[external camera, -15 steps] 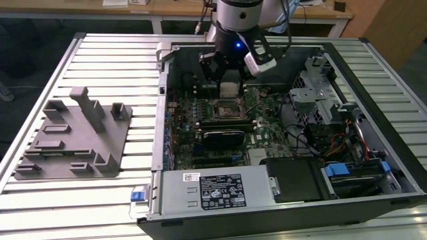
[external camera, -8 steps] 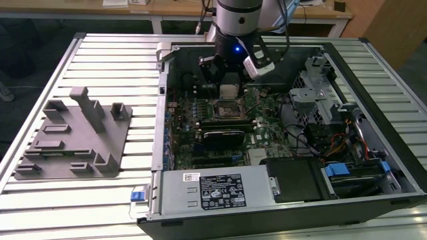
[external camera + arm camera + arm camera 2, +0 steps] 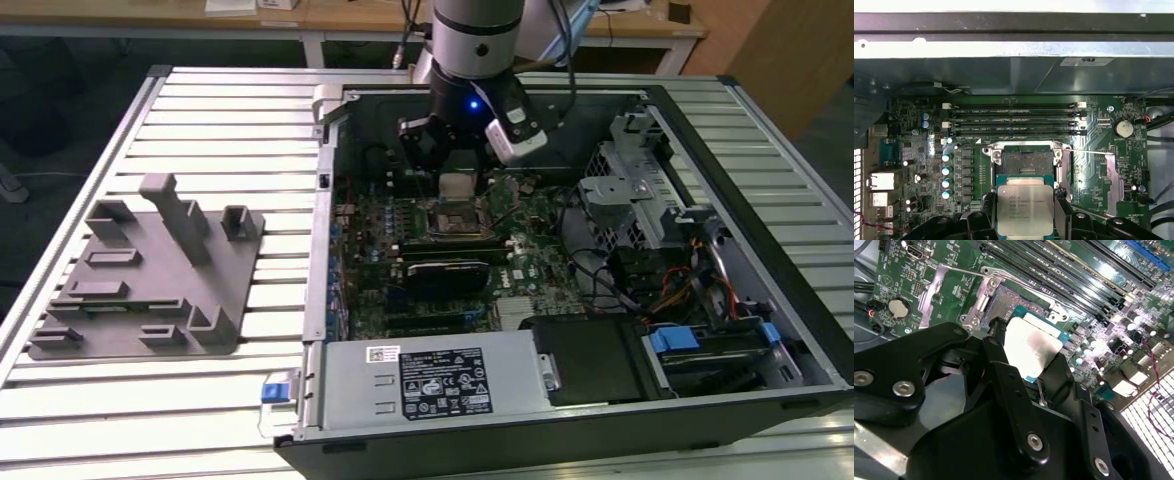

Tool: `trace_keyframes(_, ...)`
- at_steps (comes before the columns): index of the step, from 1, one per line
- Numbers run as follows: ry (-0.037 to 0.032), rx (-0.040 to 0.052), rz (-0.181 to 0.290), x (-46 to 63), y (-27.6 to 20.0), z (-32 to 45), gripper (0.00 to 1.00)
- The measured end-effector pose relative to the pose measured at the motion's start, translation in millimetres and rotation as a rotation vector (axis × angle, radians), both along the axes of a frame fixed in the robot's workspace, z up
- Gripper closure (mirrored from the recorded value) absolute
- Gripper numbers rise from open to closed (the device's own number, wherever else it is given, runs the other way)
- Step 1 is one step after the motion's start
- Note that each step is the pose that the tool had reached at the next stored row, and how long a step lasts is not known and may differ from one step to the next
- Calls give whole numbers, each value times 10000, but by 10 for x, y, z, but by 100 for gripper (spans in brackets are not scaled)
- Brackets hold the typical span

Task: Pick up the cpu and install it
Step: 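Pick up the cpu and move it towards the insertion slot, then place the cpu into insertion slot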

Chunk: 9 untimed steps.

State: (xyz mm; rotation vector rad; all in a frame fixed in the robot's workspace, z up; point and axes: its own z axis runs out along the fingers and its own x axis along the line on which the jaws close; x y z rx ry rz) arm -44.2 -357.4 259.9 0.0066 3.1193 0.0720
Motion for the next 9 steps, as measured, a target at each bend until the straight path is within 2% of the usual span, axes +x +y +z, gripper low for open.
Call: trace_keyframes(9, 0, 0, 1, 0, 0, -11, 46)
